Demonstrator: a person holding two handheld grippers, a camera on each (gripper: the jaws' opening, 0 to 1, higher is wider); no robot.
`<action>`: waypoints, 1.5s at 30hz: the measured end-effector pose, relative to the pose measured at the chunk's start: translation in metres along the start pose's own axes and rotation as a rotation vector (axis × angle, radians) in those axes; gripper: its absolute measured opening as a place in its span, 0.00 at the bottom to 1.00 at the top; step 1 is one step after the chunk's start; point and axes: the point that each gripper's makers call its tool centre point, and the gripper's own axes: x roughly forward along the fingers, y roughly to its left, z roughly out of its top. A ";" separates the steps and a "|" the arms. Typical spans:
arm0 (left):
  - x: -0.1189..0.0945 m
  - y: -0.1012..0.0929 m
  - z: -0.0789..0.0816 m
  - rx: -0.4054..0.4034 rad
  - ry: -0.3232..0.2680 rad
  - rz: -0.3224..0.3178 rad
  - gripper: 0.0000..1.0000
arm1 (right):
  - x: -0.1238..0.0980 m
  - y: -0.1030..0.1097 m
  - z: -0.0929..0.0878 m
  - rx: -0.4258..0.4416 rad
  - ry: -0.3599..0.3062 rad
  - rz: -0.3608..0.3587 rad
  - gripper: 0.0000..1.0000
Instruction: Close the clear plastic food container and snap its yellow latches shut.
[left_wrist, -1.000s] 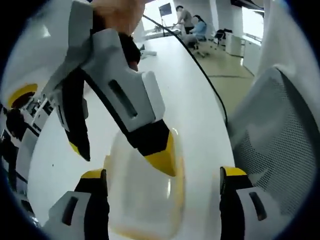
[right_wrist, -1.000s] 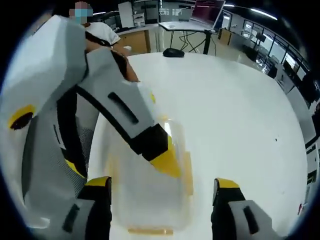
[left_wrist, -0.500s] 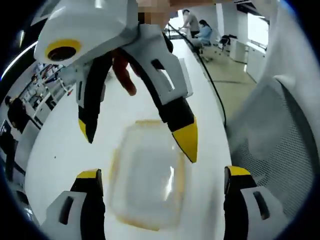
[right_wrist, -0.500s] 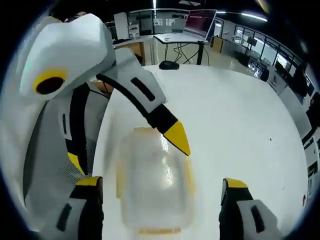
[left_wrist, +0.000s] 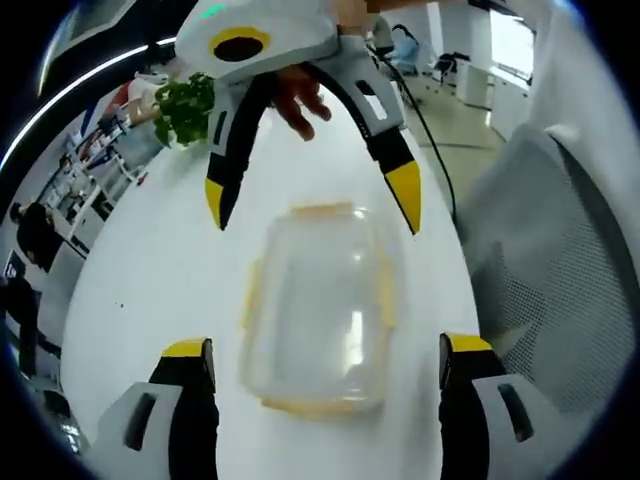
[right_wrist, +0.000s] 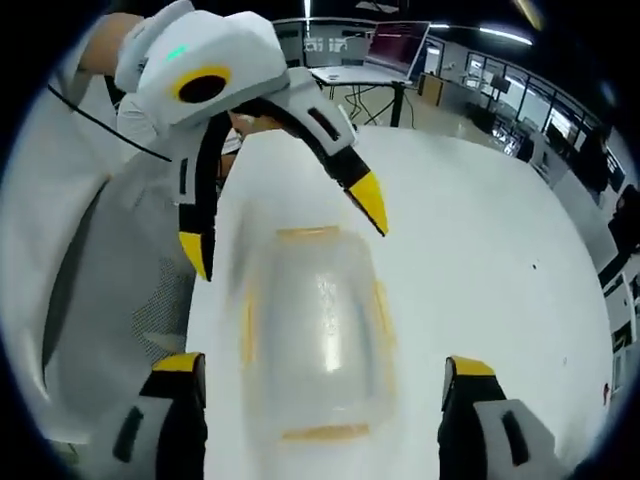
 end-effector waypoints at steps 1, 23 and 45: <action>0.000 0.001 -0.001 0.000 0.003 -0.004 0.90 | 0.000 0.001 -0.001 -0.011 0.000 -0.001 0.99; 0.015 0.002 -0.014 0.045 0.094 -0.108 0.86 | 0.017 0.007 -0.018 -0.081 0.064 0.037 0.90; 0.030 0.000 -0.027 0.082 0.167 -0.143 0.84 | 0.032 0.000 -0.032 -0.091 0.156 0.039 0.83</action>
